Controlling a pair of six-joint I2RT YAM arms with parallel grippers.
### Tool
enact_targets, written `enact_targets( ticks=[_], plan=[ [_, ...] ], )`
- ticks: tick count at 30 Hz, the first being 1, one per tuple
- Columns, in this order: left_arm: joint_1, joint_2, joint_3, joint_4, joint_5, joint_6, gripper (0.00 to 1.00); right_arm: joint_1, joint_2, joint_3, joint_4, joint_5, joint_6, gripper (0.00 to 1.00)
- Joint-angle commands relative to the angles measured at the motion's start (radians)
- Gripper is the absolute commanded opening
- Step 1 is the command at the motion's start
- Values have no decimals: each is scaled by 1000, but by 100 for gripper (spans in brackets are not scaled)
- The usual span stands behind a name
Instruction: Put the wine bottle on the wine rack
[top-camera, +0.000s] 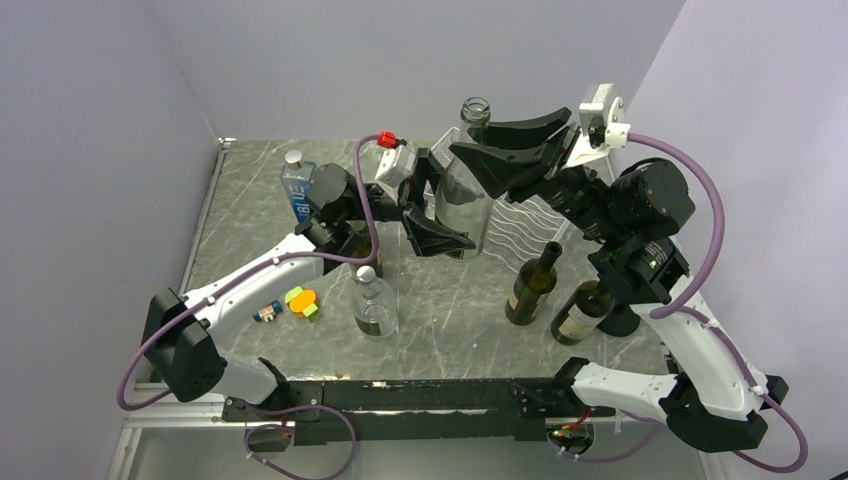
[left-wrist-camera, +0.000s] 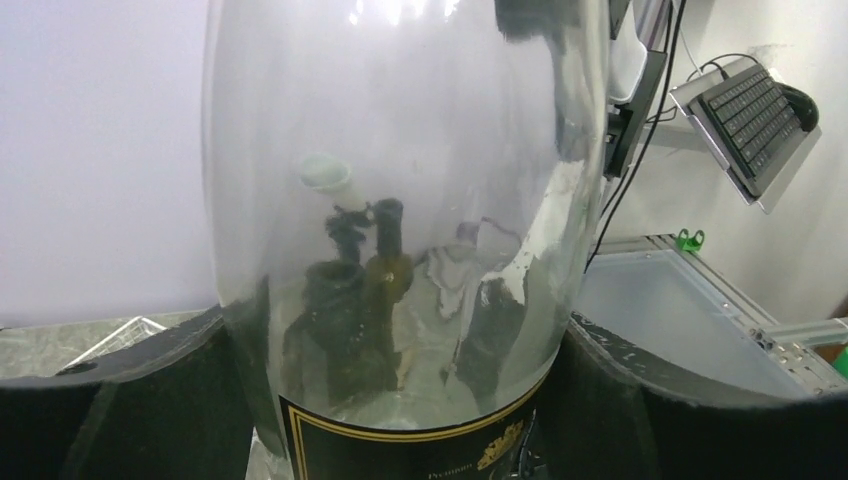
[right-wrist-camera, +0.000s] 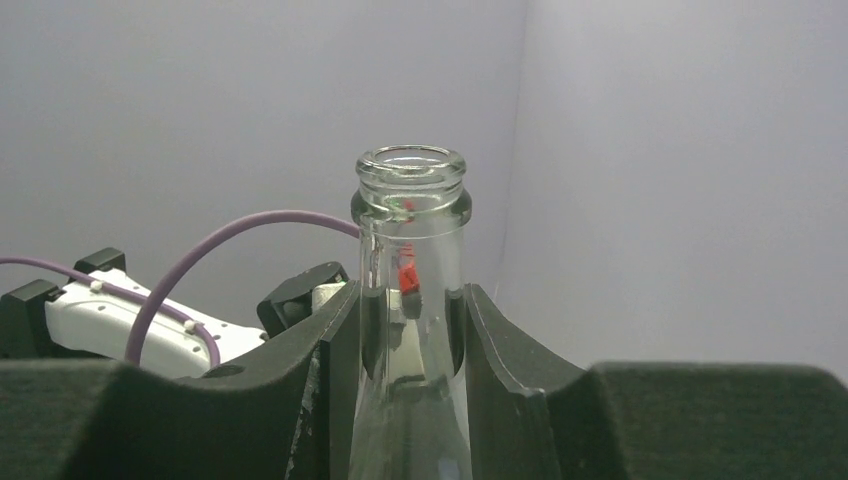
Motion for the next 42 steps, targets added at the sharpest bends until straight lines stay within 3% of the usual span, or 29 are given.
enact_targets(
  ticks=[1,2,5,7,9,11,13,19,24,30,34,39,42],
  plan=[
    [-13,-28,62,-118,-65,113,26,-4,-43,45,268,33,-38,0],
    [-12,-30,68,-135,-97,138,3,-4,-48,38,256,38,-36,0],
    [-11,-39,89,-196,-164,234,1,-4,-63,19,219,68,-28,0],
    [-10,-44,102,-230,-206,312,1,-5,-73,10,189,87,-37,10],
    [-10,-46,119,-265,-272,401,1,-5,-86,-9,180,79,-62,36],
    [-10,-46,134,-290,-338,529,1,-4,-98,-37,181,94,-78,73],
    [-10,-47,136,-283,-412,640,1,-4,-110,-63,179,129,-92,98],
    [-9,-24,146,-243,-578,917,1,-4,-131,-86,128,180,-147,100],
    [-9,-5,121,-184,-729,1185,1,-4,-107,-11,28,245,-145,100],
    [0,20,97,-113,-758,1533,1,-4,23,259,-326,368,-114,96],
    [5,26,104,-158,-742,1691,1,-5,156,454,-604,438,-97,92],
    [8,1,103,-264,-732,1823,1,-29,335,729,-1003,384,-79,85],
    [9,-21,104,-347,-720,1893,1,-49,378,764,-1168,349,-63,85]
  ],
)
